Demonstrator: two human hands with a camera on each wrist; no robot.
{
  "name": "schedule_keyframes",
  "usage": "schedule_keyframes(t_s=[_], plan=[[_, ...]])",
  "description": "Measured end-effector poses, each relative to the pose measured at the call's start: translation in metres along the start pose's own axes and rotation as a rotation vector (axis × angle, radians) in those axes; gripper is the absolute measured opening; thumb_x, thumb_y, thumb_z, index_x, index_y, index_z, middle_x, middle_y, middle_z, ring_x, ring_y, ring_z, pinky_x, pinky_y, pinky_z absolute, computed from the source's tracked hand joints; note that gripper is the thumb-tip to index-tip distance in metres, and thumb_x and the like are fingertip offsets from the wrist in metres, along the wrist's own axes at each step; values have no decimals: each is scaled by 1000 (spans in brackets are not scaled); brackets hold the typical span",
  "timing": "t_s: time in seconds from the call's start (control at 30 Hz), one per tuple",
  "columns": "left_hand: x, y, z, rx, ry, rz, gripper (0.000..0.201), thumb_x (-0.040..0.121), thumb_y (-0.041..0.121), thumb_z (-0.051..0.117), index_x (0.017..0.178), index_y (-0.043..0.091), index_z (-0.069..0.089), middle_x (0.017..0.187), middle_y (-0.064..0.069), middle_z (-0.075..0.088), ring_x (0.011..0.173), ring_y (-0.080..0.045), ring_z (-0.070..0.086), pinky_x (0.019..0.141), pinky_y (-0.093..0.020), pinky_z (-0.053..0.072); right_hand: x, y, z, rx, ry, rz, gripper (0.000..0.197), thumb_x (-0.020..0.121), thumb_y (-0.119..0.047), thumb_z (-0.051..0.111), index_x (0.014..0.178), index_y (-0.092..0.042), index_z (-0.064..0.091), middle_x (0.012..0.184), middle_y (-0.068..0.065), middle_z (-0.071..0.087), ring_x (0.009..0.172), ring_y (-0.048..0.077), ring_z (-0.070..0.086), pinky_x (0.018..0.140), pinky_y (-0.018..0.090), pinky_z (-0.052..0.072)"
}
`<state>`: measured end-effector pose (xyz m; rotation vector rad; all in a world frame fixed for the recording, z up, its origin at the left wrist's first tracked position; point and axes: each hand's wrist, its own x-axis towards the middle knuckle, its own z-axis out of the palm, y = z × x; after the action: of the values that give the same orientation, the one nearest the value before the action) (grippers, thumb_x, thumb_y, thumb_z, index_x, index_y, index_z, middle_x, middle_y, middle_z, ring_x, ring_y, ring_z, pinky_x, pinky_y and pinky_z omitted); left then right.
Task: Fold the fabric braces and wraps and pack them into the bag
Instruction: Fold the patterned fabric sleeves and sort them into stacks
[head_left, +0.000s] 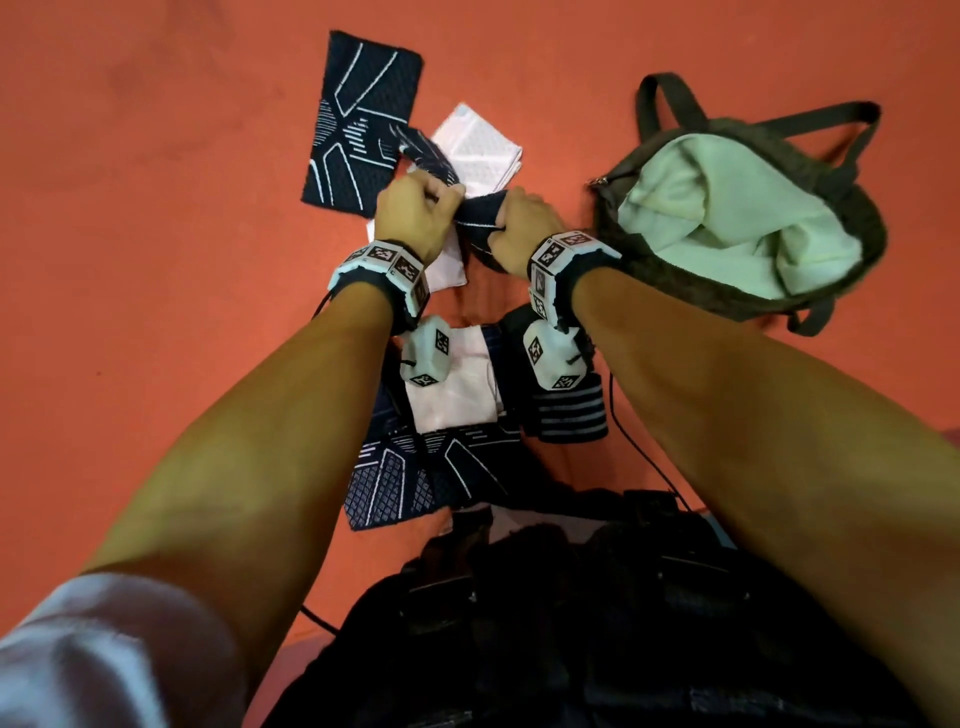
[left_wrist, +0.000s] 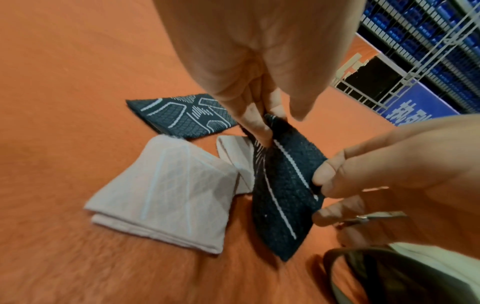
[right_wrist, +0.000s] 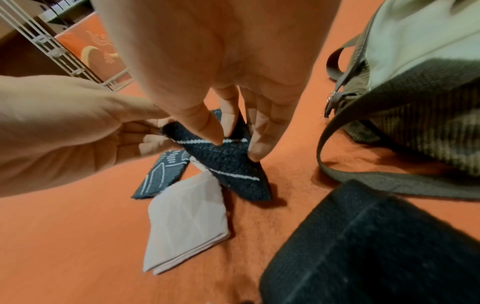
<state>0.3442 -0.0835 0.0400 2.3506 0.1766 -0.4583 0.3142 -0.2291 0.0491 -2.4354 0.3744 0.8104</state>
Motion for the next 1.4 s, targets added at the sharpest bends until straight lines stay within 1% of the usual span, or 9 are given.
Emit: schedule_keyframes(t_s=[0.17, 0.33, 0.6, 0.77, 0.87, 0.97, 1.17, 1.27, 1.4], plan=[[-40, -3, -25, -48, 30, 30, 24, 86, 20, 67, 66, 27, 56, 78, 0, 68, 72, -13, 60, 76, -28, 52, -43, -7, -4, 23, 59, -34, 40, 91, -10, 52, 130, -2, 46, 128, 19, 56, 114, 37, 59, 88, 36, 47], [-90, -18, -46, -107, 65, -12, 26, 82, 4, 62, 72, 28, 58, 75, 13, 62, 69, -12, 58, 71, -26, 51, -92, -17, 2, 41, 43, -104, 41, 92, -7, 46, 132, -1, 37, 115, 18, 61, 93, 32, 60, 71, 35, 42], [-176, -48, -59, -239, 70, -74, 32, 79, -3, 54, 76, 29, 59, 69, 2, 59, 58, -13, 53, 61, -25, 45, -154, -23, 56, -5, -19, -188, 44, 95, -10, 47, 137, 0, 38, 123, 26, 61, 110, 42, 61, 83, 38, 47], [-218, -61, -83, -370, 79, -54, 32, 82, -8, 52, 85, 23, 57, 63, 3, 54, 51, -8, 52, 55, -23, 47, -182, -32, 90, 54, 21, -174, 52, 96, -13, 49, 142, -2, 28, 118, 25, 62, 105, 42, 62, 75, 35, 42], [-237, -72, -97, -364, 52, -60, 33, 83, -10, 50, 87, 22, 56, 69, 0, 55, 56, -15, 52, 57, -27, 49, -197, -43, 97, 129, 54, -158, 59, 93, -10, 52, 145, -4, 25, 119, 21, 61, 104, 39, 61, 75, 32, 40], [-254, -88, -104, -350, 43, -69, 36, 82, -14, 49, 88, 21, 55, 75, 4, 52, 62, -11, 49, 60, -24, 47, -206, -54, 101, 156, 25, -157, 50, 90, -5, 50, 137, -7, 33, 107, 15, 61, 94, 34, 61, 72, 31, 39], [-276, -128, -103, -387, 5, -152, 40, 78, -1, 63, 112, 19, 57, 94, -4, 62, 88, -28, 67, 79, -47, 60, -218, -60, 119, 174, 18, -236, 59, 85, -2, 46, 139, -26, 46, 107, 8, 64, 96, 29, 61, 82, 31, 47], [-278, -142, -98, -302, -15, -194, 52, 82, -7, 64, 128, 17, 58, 116, -9, 65, 103, -27, 67, 93, -43, 57, -221, -55, 127, 110, -3, -294, 53, 90, -3, 49, 134, -30, 57, 114, 5, 67, 102, 25, 62, 90, 29, 51], [-276, -152, -98, -197, -55, -214, 52, 83, -2, 68, 131, 16, 60, 120, -11, 67, 105, -25, 66, 96, -36, 54, -218, -54, 130, 37, 8, -306, 48, 90, -8, 55, 132, -30, 63, 107, 4, 72, 99, 23, 64, 91, 28, 52]])
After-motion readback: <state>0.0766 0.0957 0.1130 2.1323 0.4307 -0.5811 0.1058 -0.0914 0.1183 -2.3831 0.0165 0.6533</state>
